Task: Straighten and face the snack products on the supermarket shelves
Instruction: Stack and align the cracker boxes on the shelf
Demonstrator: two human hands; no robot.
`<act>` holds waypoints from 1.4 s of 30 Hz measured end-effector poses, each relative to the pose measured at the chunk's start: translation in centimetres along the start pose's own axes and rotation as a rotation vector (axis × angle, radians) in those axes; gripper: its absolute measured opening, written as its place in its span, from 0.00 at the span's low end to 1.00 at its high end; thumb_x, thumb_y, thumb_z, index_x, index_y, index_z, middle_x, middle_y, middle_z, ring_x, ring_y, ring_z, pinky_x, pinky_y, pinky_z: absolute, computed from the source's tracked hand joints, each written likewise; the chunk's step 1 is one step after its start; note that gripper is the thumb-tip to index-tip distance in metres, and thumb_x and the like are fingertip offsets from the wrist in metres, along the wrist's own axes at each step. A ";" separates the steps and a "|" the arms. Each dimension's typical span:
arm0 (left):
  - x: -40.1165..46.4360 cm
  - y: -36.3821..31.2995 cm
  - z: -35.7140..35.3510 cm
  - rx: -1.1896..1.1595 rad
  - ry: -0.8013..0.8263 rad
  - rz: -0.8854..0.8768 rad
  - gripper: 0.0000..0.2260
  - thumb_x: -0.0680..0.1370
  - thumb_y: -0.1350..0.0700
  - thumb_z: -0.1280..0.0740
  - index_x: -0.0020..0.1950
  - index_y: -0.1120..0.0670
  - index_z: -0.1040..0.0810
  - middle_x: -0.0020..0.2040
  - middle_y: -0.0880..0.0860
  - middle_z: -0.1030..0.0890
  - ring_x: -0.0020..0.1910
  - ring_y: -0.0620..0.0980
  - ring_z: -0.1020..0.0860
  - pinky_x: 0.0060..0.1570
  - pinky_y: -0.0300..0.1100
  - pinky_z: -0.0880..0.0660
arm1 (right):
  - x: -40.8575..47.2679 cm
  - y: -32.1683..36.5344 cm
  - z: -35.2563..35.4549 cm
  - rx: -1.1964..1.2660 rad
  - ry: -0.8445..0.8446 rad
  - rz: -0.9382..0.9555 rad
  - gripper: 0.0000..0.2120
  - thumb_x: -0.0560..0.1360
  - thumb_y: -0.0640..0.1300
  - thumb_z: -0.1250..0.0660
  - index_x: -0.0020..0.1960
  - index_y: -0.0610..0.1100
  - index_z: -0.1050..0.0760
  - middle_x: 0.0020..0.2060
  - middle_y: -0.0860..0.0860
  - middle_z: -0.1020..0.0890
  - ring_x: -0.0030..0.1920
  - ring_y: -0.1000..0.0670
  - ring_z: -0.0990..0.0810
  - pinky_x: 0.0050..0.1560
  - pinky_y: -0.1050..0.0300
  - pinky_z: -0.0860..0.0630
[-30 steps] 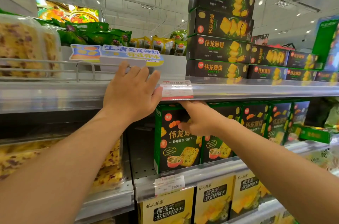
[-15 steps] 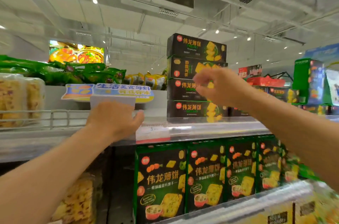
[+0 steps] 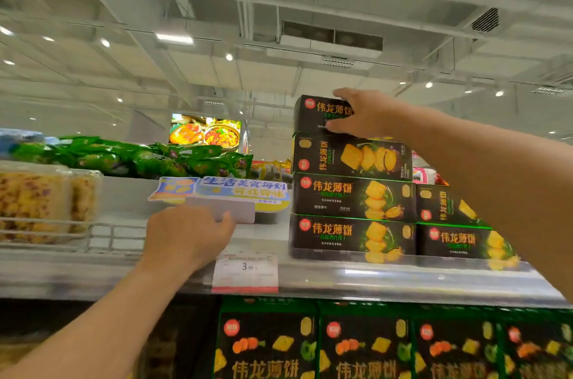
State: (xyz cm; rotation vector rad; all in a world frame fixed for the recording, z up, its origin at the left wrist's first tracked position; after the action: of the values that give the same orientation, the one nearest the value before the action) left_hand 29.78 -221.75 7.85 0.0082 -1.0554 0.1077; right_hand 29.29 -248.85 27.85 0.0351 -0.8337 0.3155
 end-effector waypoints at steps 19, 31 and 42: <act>-0.7 0.0 -0.2 0.072 -0.076 -0.016 0.32 0.78 0.37 0.57 0.28 0.54 0.28 0.25 0.48 0.28 0.26 0.46 0.33 0.25 0.40 0.43 | 2.2 -0.9 0.5 0.101 0.081 0.116 0.25 0.71 0.52 0.26 0.65 0.52 0.31 0.49 0.52 0.22 0.47 0.49 0.24 0.41 0.55 0.29; -1.1 1.8 1.4 -0.115 0.008 -0.208 0.25 0.80 0.39 0.55 0.38 0.49 0.25 0.37 0.46 0.20 0.36 0.47 0.23 0.32 0.42 0.30 | 0.9 8.6 3.2 0.097 -0.128 0.354 0.27 0.72 0.55 0.28 0.67 0.55 0.33 0.47 0.56 0.23 0.39 0.59 0.25 0.33 0.61 0.30; -4.2 13.9 0.4 -0.283 -0.194 -0.369 0.21 0.76 0.50 0.45 0.56 0.61 0.19 0.49 0.56 0.17 0.46 0.60 0.20 0.50 0.50 0.27 | -0.7 22.6 -4.8 0.180 -0.042 0.420 0.29 0.72 0.58 0.31 0.69 0.53 0.35 0.57 0.52 0.22 0.50 0.51 0.25 0.49 0.49 0.24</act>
State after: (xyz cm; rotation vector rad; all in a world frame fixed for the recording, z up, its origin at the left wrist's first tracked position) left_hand 26.05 -208.35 3.75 -0.0431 -1.2380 -0.3828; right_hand 25.81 -226.77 22.05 0.0342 -0.8492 0.7872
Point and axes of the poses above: each hand's wrist, its own x-axis towards the middle knuckle, its own z-axis out of the back of the hand, y = z × x, the point moved 2 cm from there along x, towards the middle knuckle
